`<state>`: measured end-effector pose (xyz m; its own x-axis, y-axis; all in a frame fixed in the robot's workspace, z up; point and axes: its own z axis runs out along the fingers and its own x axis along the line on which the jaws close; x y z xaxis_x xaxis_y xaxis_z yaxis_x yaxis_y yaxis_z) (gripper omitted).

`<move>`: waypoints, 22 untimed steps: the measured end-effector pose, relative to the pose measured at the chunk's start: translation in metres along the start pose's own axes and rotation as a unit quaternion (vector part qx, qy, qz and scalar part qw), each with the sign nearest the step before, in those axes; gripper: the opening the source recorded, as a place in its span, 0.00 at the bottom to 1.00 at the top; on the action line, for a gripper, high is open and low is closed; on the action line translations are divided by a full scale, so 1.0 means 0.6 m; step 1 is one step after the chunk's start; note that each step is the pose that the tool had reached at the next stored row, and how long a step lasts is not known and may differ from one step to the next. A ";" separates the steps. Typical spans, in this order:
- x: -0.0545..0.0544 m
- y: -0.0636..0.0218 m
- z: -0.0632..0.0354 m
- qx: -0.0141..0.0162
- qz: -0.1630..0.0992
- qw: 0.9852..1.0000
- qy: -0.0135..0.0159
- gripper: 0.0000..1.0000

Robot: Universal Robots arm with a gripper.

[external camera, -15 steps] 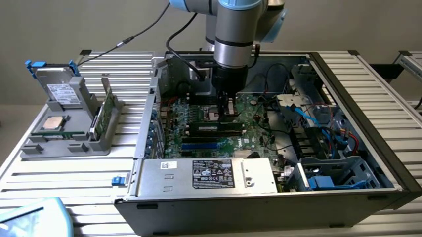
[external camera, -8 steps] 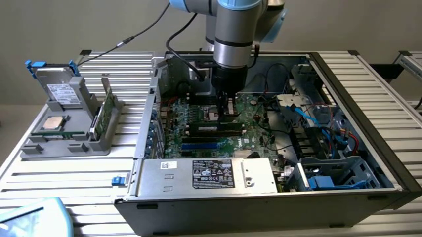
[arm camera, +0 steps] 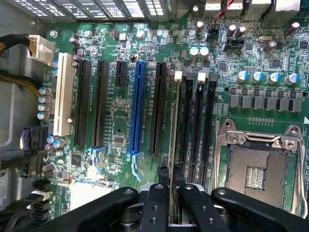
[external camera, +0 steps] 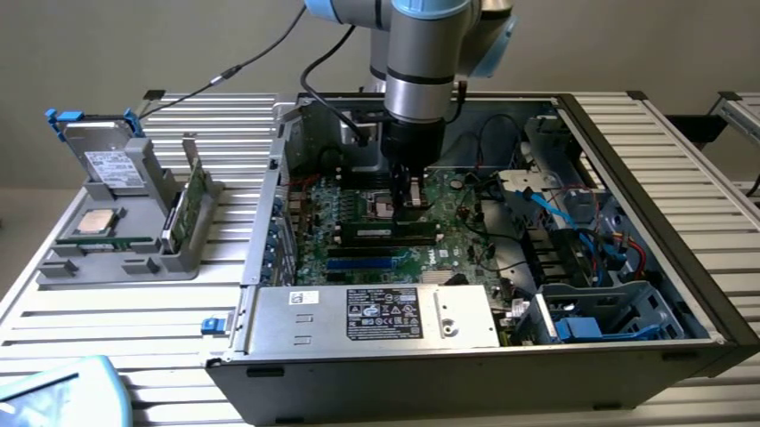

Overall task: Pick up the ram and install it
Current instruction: 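Insert the ram into the slot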

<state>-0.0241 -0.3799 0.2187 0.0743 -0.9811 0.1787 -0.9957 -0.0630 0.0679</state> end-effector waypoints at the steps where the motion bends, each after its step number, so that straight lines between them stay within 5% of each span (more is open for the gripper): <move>1: -0.001 0.000 0.000 0.000 0.000 1.000 0.000 0.14; 22: -0.005 0.001 -0.004 0.001 0.000 1.000 0.001 0.14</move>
<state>-0.0248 -0.3764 0.2206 0.0736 -0.9807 0.1813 -0.9959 -0.0626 0.0661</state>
